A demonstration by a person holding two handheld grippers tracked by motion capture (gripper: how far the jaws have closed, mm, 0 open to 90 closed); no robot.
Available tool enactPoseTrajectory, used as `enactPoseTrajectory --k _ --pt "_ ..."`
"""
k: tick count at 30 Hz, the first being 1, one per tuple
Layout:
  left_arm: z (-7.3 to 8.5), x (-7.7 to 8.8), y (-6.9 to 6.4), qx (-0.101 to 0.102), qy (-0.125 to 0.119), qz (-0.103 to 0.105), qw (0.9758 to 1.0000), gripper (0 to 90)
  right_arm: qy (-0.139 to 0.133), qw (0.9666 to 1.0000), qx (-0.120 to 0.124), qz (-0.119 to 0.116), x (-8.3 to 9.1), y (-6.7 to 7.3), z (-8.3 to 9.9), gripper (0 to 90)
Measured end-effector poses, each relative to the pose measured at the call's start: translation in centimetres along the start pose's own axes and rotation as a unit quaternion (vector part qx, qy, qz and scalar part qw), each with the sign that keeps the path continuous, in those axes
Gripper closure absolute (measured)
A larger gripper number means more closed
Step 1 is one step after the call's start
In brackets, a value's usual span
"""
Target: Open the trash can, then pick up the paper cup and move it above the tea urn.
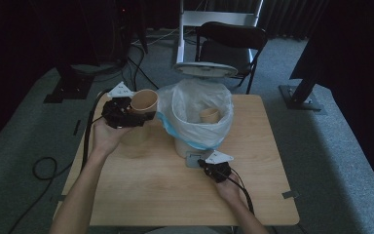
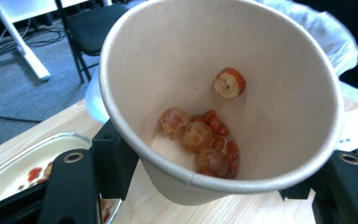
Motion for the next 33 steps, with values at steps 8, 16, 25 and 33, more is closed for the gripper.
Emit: enactPoseTrajectory --k 8,16,25,33 --pt "-1.4 -1.5 -1.2 0.002 -0.007 0.02 0.9998 34.9 0.0 1.0 0.0 -0.002 0.0 -0.1 0.0 90.0" --pt "-3.0 -3.1 -2.2 -0.008 -0.01 0.033 0.9994 34.7 0.0 1.0 -0.001 0.0 0.0 0.0 0.0 90.0" --pt "-4.1 -4.5 -3.1 -0.012 -0.009 0.044 0.9989 34.6 0.0 1.0 0.002 0.001 0.0 0.0 0.0 90.0" --pt "-4.7 -5.6 -3.9 -0.019 -0.01 0.048 0.9986 34.4 0.001 1.0 0.0 0.001 0.0 0.0 0.0 90.0"
Point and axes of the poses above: each handheld gripper's, and its own axes: x roughly backward along the jaws, z roughly out of its underside, y roughly to its left, the point moved 5 cm from there along -x, roughly forward along the jaws
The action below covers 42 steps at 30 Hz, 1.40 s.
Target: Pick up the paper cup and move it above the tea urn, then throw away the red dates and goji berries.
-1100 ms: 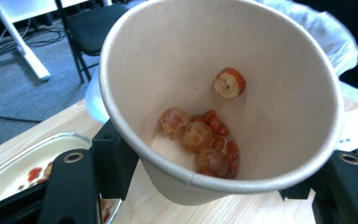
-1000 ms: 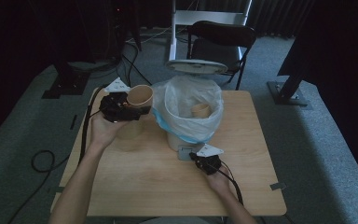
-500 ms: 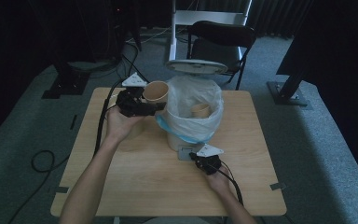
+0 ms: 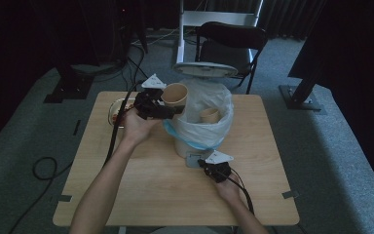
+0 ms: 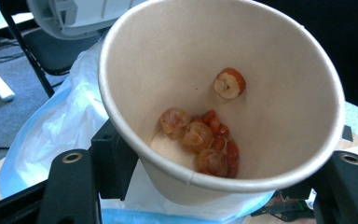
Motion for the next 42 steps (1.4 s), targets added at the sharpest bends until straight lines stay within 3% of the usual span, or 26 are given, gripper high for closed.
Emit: enactPoseTrajectory --k 12,23,30,34,36,37,42 --pt "-0.5 -0.9 -0.3 0.003 -0.007 0.003 1.0 34.3 0.001 1.0 -0.002 -0.002 0.0 0.0 0.0 90.0" --pt "-1.7 -2.5 -1.0 -0.008 -0.011 0.003 0.9999 33.7 0.0 1.0 0.0 0.001 0.0 0.0 0.0 90.0" --pt "-1.6 -4.4 -0.9 0.0 0.014 -0.022 0.9997 31.5 0.0 1.0 -0.001 0.0 0.0 0.0 0.0 90.0" --pt "-1.2 -4.9 -0.8 0.001 0.001 -0.041 0.9992 27.8 0.0 1.0 -0.003 -0.002 0.0 0.0 0.0 90.0" --pt "-1.2 -5.0 -0.8 0.003 -0.003 -0.039 0.9992 20.9 0.0 1.0 -0.003 -0.002 0.0 0.0 0.0 90.0" --pt "-1.1 -5.0 -0.7 0.009 -0.004 -0.025 0.9996 15.0 0.0 1.0 -0.002 -0.002 0.0 -0.1 0.0 90.0" --pt "-1.0 -4.7 -0.7 0.012 -0.008 -0.02 0.9997 15.0 0.0 1.0 -0.002 -0.002 0.0 0.0 0.0 90.0"
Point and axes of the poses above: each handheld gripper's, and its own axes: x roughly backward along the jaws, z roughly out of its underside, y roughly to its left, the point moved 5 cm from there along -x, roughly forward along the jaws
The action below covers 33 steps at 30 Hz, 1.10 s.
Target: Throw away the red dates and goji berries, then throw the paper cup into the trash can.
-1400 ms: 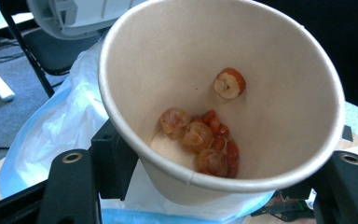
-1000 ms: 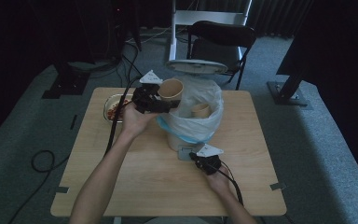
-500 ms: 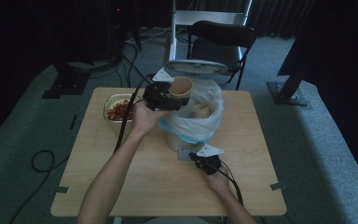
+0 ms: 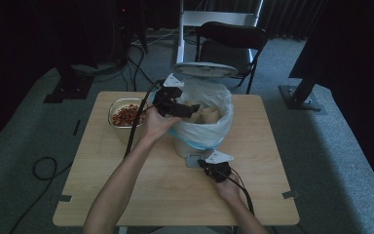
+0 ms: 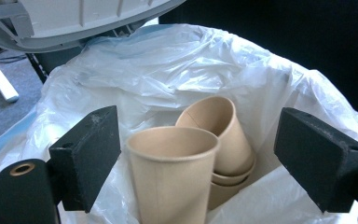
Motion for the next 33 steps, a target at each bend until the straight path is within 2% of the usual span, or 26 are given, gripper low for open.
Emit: enactPoseTrajectory --k 12,13,14,16,19,21,22,25,26,27,30,33 --pt "0.6 2.1 -0.1 -0.003 -0.017 -0.007 0.9998 14.9 0.0 1.0 0.0 -0.001 0.0 0.0 0.0 90.0" --pt "1.2 2.5 0.1 0.005 -0.02 -0.008 0.9998 15.1 0.0 1.0 0.0 -0.001 0.0 0.0 0.0 90.0" --pt "1.2 2.5 0.1 0.005 -0.02 -0.008 0.9998 15.1 0.0 1.0 0.0 -0.001 0.0 0.0 0.0 90.0" --pt "1.7 2.9 0.3 0.004 -0.014 -0.021 0.9997 15.2 0.0 1.0 -0.002 -0.001 0.0 0.0 0.0 90.0" --pt "2.5 3.8 0.6 0.016 -0.022 -0.021 0.9994 15.5 0.0 1.0 -0.003 -0.002 0.0 0.0 0.0 90.0" --pt "2.9 4.3 0.9 0.015 -0.021 -0.028 0.9993 15.6 0.0 1.0 -0.002 -0.001 0.0 0.0 0.0 90.0" --pt "3.3 5.0 1.1 0.02 -0.03 -0.028 0.999 16.3 0.0 1.0 -0.002 -0.001 0.0 0.0 0.0 90.0" --pt "3.9 5.3 1.5 0.025 -0.024 -0.035 0.9988 16.3 0.0 1.0 -0.002 -0.001 0.0 0.0 0.0 90.0" --pt "4.3 5.6 1.8 0.028 -0.025 -0.042 0.9984 16.5 0.0 1.0 -0.002 -0.001 0.0 0.0 0.0 90.0" --pt "4.9 5.9 2.1 0.039 -0.03 -0.043 0.9979 16.5 0.0 1.0 -0.002 -0.001 0.0 0.0 0.0 90.0" --pt "5.4 6.3 2.5 0.042 -0.025 -0.05 0.9975 16.6 0.0 1.0 -0.002 -0.001 0.0 0.0 0.0 90.0" --pt "6.3 7.0 2.8 0.049 -0.034 -0.058 0.9965 18.3 -0.001 1.0 -0.002 -0.001 0.0 0.0 0.0 90.0"
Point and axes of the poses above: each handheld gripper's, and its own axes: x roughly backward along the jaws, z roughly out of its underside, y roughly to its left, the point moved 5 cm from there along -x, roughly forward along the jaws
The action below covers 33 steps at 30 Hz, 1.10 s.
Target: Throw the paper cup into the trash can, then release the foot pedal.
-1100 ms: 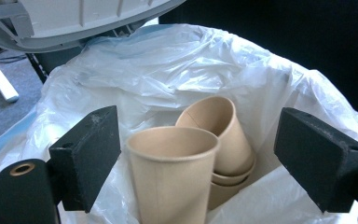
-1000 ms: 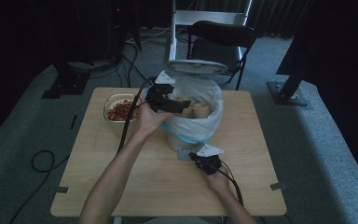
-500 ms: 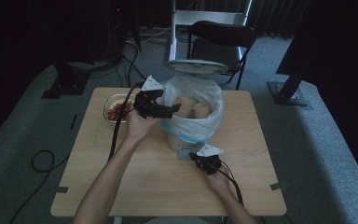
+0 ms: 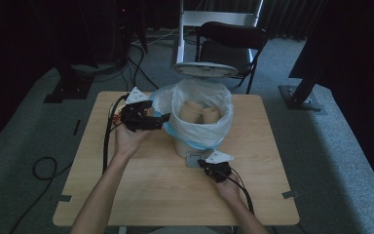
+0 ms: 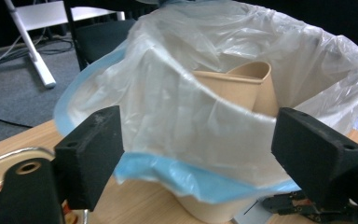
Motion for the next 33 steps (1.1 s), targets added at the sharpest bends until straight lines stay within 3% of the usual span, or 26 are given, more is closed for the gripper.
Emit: enactPoseTrajectory --k 2,11,14,16,19,22,30,33 --pt "1.0 0.6 0.6 0.011 -0.003 -0.007 0.9999 19.7 0.001 1.0 -0.001 -0.001 0.0 0.0 0.0 90.0" --pt "4.2 1.6 1.8 0.025 0.017 -0.03 0.9991 19.8 0.001 1.0 0.0 -0.001 0.0 0.0 0.0 90.0" --pt "6.2 2.3 2.5 0.035 0.018 -0.046 0.9982 20.8 0.0 1.0 0.001 0.0 0.0 0.1 0.0 90.0" --pt "8.0 2.8 2.9 0.044 0.023 -0.057 0.9971 20.9 0.0 1.0 0.001 0.001 0.0 0.1 0.0 90.0" --pt "9.2 2.9 3.3 0.05 0.029 -0.064 0.9963 20.9 0.0 1.0 0.001 0.0 0.0 0.0 0.0 90.0" --pt "11.0 3.1 4.0 0.068 0.036 -0.074 0.9943 20.9 -0.001 1.0 0.001 0.0 0.0 0.0 0.0 90.0" --pt "13.7 2.9 4.3 0.064 0.052 -0.101 0.9915 21.6 0.0 1.0 -0.001 -0.001 0.0 0.0 0.0 90.0" --pt "15.6 2.6 4.5 0.08 0.055 -0.105 0.9897 21.6 0.0 1.0 0.0 -0.002 0.0 0.0 0.0 90.0"
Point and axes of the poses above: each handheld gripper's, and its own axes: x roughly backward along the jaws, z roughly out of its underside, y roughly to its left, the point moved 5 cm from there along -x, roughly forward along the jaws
